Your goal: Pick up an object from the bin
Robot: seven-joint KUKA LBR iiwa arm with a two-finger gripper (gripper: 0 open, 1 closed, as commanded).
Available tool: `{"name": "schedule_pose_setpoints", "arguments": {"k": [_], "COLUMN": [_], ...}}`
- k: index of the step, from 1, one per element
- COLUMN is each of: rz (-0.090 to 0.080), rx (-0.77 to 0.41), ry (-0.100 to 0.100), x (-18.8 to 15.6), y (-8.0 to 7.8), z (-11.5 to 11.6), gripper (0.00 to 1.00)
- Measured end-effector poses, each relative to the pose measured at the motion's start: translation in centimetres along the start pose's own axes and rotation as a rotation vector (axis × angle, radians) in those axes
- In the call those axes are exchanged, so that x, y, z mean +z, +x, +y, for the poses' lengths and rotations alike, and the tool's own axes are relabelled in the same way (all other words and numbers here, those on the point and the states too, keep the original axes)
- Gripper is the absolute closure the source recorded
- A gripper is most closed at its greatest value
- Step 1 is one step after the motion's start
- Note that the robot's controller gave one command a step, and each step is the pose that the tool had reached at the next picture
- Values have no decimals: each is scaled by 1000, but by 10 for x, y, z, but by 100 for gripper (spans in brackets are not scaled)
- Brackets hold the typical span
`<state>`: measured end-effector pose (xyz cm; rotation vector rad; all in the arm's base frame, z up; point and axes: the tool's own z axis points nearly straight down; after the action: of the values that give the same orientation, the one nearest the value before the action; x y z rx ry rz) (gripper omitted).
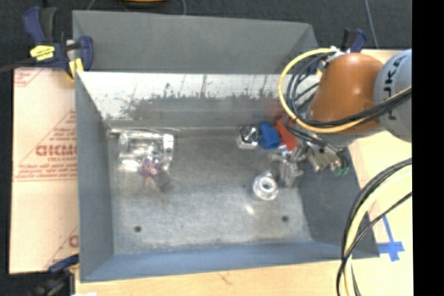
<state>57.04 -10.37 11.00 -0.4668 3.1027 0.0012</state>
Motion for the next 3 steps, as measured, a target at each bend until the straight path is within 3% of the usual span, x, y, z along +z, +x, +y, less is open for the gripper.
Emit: {"name": "schedule_pose_setpoints", "arguments": {"k": [1,2,3], "rz": [-3,-2,-9], "rx": [235,235,64], "ry": [0,3,6], "x": [26,25,36], "y": [-61,-59,-47], "z": [19,17,20], "gripper": [100,0,0]}}
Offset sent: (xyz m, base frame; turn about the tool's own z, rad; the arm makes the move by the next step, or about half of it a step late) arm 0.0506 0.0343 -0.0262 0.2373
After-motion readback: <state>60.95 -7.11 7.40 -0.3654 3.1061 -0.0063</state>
